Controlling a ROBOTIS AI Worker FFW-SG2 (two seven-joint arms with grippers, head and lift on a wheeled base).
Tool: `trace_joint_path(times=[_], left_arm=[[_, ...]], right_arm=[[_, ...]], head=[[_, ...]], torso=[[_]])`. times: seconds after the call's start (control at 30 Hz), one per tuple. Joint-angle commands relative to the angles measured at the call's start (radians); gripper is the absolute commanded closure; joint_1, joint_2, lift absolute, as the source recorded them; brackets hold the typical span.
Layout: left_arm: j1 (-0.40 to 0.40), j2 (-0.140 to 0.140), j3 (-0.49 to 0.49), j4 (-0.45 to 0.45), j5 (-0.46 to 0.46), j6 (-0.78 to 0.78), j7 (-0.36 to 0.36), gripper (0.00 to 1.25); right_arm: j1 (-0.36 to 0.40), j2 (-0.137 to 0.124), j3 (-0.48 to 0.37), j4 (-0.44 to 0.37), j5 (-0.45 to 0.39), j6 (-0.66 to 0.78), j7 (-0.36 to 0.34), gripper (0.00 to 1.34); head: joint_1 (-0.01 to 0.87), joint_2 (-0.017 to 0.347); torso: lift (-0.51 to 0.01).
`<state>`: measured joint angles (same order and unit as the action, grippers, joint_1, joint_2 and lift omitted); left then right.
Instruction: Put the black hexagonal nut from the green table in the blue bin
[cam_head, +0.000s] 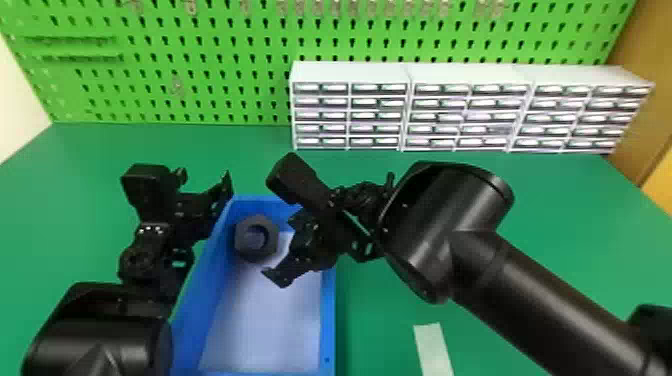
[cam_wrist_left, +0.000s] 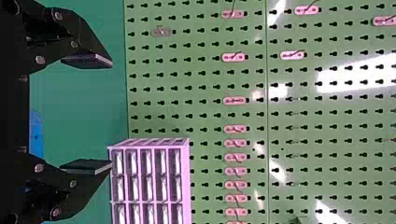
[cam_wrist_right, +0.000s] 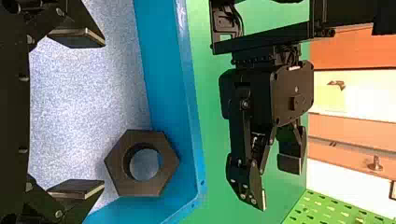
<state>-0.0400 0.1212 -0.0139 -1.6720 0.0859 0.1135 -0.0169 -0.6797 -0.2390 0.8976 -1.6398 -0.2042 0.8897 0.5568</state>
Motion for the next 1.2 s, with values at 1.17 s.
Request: trace_joint_path(times=[1.17], left_arm=[[0.005,0.0,0.009,-0.002,0.005,-0.002,-0.002,0.49]], right_arm=[[0.203,0.087,-0.491,-0.058,0.17,-0.049,0.002,0.2]], head=[[0.686,0.051]], torso=[[-0.096]])
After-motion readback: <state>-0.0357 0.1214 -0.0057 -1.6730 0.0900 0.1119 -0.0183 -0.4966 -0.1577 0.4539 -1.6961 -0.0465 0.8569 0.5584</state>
